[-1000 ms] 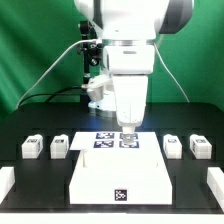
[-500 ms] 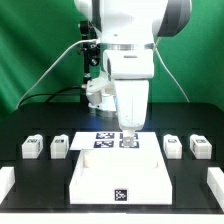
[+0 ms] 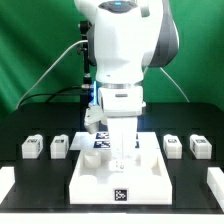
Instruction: Assemble one leg
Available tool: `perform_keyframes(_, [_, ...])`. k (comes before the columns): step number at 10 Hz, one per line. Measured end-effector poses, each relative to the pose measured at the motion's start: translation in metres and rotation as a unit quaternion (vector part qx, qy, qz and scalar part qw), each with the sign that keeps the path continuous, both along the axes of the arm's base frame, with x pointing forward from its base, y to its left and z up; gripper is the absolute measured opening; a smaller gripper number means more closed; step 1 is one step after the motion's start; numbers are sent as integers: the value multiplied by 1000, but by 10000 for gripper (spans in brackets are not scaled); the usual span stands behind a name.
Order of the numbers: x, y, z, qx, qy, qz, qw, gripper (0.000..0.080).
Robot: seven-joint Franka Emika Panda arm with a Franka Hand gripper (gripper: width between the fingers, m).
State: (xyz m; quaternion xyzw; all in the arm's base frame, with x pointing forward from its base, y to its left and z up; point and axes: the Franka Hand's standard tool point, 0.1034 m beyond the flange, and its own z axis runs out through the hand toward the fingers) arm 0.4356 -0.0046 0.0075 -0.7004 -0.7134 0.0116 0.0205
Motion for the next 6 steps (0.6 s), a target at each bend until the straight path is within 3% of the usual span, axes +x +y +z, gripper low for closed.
perform_keyframes(1, [0, 0, 0, 0, 0, 0, 1000, 650])
perform_keyframes(2, [-1, -1, 0, 0, 1, -1, 1000, 560])
perform_keyframes(3, [-1, -1, 0, 0, 1, -1, 1000, 560])
perform_keyframes(5, [-1, -1, -1, 0, 1, -1, 1000, 199])
perform_keyframes(6, [-1, -1, -1, 0, 1, -1, 1000, 199])
